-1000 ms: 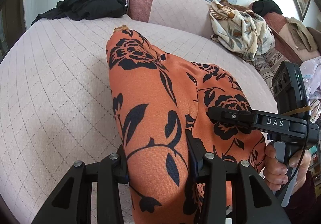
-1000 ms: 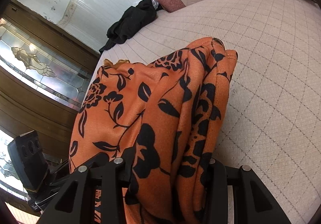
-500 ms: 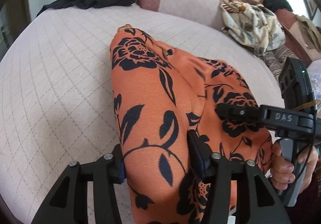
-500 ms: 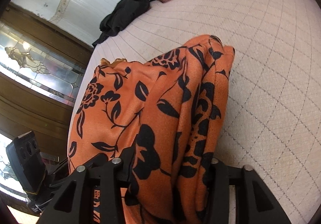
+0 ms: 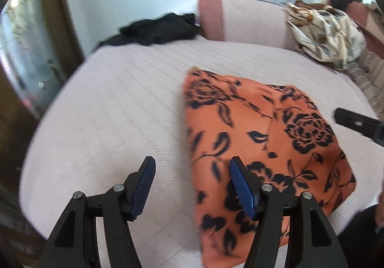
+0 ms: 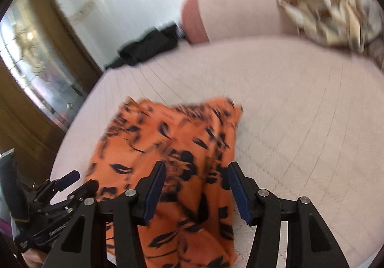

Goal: Fold small clothes

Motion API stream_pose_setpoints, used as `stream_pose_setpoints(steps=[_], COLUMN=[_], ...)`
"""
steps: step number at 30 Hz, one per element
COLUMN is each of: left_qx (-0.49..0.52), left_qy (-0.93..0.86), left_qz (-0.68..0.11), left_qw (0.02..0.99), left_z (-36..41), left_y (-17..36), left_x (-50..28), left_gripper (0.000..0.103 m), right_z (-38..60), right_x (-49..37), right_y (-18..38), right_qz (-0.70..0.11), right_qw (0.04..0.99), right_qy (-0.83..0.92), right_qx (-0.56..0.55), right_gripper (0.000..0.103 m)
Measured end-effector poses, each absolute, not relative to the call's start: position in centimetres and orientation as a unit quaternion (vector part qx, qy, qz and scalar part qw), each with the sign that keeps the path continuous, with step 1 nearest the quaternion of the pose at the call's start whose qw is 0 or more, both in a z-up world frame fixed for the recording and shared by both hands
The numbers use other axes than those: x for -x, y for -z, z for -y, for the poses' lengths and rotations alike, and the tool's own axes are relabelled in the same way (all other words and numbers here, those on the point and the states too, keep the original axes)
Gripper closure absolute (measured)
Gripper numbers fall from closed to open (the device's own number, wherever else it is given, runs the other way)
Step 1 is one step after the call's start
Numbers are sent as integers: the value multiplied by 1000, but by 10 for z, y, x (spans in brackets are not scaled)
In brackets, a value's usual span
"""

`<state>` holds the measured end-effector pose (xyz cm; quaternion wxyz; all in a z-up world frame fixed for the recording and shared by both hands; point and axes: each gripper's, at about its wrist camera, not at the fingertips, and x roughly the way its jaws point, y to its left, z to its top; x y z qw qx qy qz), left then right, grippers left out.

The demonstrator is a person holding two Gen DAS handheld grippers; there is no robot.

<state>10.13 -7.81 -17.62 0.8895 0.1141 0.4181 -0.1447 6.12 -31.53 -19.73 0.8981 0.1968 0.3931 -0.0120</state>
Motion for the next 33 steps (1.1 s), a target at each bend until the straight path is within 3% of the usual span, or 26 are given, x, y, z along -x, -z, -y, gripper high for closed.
stream_pose_setpoints(steps=[3, 5, 9, 16, 19, 21, 27, 33], left_qx=[-120, -133, -150, -130, -121, -117, -102, -94], left_qy=[121, 107, 90, 81, 73, 66, 65, 57], left_qz=[-419, -426, -439, -403, -379, -356, -305, -272], left_qw=[892, 888, 881, 902, 915, 925, 945, 956], left_z=[71, 68, 67, 62, 60, 60, 59, 63], left_y=[178, 187, 197, 141, 114, 91, 44, 10], left_x=[-99, -100, -101, -88, -78, -67, -41, -17], left_gripper=[38, 35, 33, 33, 33, 24, 15, 13], right_z=[299, 287, 273, 266, 264, 262, 266, 265], right_x=[-52, -52, -69, -51, -36, -26, 10, 39], right_y=[186, 192, 239, 199, 167, 144, 93, 69], right_qz=[-375, -391, -493, -454, -417, -389, -326, -308], right_qw=[908, 901, 846, 875, 896, 910, 936, 943], right_qy=[-20, -44, -47, -27, -14, -4, 28, 40], right_qx=[-187, -185, -195, -166, -154, -146, -131, -123], right_gripper=[49, 59, 59, 60, 59, 55, 44, 41])
